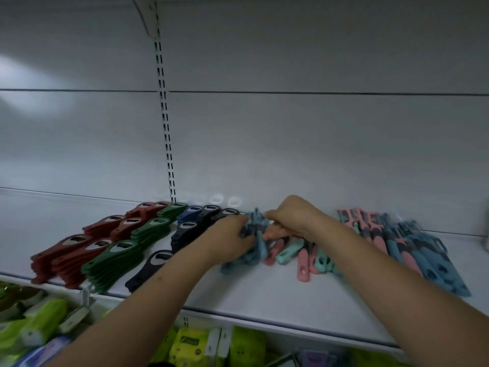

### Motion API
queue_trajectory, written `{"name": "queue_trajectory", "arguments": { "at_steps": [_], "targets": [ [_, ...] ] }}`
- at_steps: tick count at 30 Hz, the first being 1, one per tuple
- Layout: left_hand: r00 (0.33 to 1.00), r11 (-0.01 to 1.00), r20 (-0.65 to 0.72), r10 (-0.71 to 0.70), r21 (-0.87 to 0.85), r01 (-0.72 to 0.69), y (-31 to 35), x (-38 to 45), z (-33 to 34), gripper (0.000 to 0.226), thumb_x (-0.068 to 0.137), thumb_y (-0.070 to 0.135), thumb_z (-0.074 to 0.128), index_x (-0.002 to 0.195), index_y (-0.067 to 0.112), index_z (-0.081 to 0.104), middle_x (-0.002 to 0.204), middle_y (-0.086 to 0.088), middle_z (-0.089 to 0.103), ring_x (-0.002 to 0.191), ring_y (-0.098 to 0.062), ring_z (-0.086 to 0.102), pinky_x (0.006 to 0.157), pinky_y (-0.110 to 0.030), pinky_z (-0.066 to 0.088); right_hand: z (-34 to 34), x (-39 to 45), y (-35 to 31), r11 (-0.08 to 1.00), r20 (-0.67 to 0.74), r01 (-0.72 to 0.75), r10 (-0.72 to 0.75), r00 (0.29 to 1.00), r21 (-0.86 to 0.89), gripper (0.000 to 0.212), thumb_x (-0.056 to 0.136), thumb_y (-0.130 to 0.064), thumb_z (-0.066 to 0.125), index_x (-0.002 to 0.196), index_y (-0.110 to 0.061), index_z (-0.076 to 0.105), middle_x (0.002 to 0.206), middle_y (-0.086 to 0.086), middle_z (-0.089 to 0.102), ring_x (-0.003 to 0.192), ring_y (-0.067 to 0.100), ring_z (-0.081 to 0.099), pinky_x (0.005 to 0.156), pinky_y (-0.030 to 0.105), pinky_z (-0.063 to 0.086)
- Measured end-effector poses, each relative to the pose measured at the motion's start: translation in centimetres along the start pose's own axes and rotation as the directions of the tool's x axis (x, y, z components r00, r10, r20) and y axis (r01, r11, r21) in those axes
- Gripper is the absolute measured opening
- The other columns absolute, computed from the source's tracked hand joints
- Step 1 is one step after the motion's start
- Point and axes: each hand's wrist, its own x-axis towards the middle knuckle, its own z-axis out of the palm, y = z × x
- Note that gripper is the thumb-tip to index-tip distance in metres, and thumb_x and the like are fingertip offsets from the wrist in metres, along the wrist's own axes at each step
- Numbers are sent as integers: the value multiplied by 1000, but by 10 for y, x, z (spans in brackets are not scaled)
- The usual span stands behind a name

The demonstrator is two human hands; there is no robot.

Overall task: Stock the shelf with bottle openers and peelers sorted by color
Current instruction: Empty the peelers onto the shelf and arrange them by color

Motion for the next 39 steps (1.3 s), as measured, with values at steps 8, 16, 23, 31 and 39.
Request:
{"name": "queue_trajectory", "arguments": {
  "at_steps": [8,16,23,31,39],
  "targets": [
    [998,990,23,61,128,-64,-16,-30,41,78,85,80,39,153,50,14,165,2,8,152,-17,6,122,-38,16,7,-24,45,735,-45,312,-422,906,-602,16,92,-38,61,87,-24,65,83,-6,69,75,15,67,72,36,57],
    [987,983,9,161,93,-161,-19,-25,45,68,88,76,39,150,52,23,166,6,7,152,-15,1,123,-37,10,-14,-26,55,747,124,409,-408,905,-524,20,99,-28,54,96,-27,74,90,-14,72,84,11,67,80,30,53],
    [980,983,-77,182,47,-178,-18,-26,47,64,85,71,52,139,37,41,158,5,26,147,-9,17,118,-28,20,-22,-38,62,643,165,426,-427,889,-636,22,91,-12,44,78,-9,61,64,-12,68,66,7,67,72,32,55],
    [987,988,-66,148,-40,-151,-20,-25,47,71,90,67,48,152,38,29,163,17,14,148,-2,16,119,-29,24,16,-33,48,614,98,436,-505,858,-658,31,101,-25,40,122,-27,63,105,1,69,86,16,64,74,32,54],
    [939,968,-234,250,49,-246,-20,-29,45,63,86,65,58,139,35,46,130,16,45,118,-3,44,97,-28,46,13,-23,59,683,83,383,-429,899,-622,21,100,-33,45,102,-25,64,99,-3,68,86,16,63,81,43,54]
  ]
}}
